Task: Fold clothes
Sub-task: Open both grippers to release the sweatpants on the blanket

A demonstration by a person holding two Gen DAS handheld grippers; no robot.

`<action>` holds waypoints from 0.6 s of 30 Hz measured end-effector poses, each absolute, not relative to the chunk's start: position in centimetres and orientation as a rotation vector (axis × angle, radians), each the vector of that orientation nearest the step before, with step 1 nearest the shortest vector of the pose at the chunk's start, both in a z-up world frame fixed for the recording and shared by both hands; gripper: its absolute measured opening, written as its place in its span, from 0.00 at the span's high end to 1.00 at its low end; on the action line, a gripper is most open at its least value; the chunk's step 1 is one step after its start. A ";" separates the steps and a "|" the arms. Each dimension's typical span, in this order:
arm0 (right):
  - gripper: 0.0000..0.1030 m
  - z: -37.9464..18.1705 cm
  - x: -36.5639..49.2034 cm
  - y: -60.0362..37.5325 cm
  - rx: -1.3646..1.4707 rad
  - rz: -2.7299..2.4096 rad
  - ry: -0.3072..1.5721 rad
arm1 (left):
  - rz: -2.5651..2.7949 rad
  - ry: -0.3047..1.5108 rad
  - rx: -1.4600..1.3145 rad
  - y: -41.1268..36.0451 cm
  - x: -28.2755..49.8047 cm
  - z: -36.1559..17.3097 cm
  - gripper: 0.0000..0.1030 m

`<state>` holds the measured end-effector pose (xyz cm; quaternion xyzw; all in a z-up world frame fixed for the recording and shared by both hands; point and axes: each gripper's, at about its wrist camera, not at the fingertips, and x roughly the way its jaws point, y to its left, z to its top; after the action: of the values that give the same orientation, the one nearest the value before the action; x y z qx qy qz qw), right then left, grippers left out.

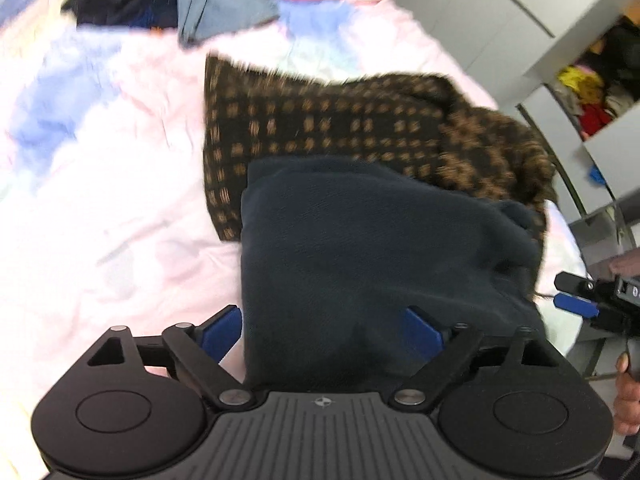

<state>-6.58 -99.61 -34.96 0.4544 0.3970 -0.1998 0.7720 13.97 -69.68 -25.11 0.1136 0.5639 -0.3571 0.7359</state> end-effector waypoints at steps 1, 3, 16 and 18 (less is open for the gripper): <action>0.32 -33.8 -6.9 -99.0 0.964 -0.435 0.853 | -0.793 1.216 0.253 -69.1 13.4 -23.9 0.09; 0.32 -31.3 -7.6 -97.9 0.923 -0.438 0.839 | -0.813 1.173 0.260 -67.9 12.2 -21.4 0.06; 0.25 -17.7 -14.6 -86.5 0.713 -0.459 0.698 | -0.853 0.961 0.301 -59.8 3.4 -8.8 0.01; 0.24 -16.4 -15.4 -84.3 0.686 -0.461 0.691 | -0.859 0.931 0.302 -58.6 2.1 -7.4 0.01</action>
<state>-15.38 -84.25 -16.38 0.3267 0.3292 -0.2196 0.8583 2.13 -58.61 -7.43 0.1407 0.4332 -0.3997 0.7955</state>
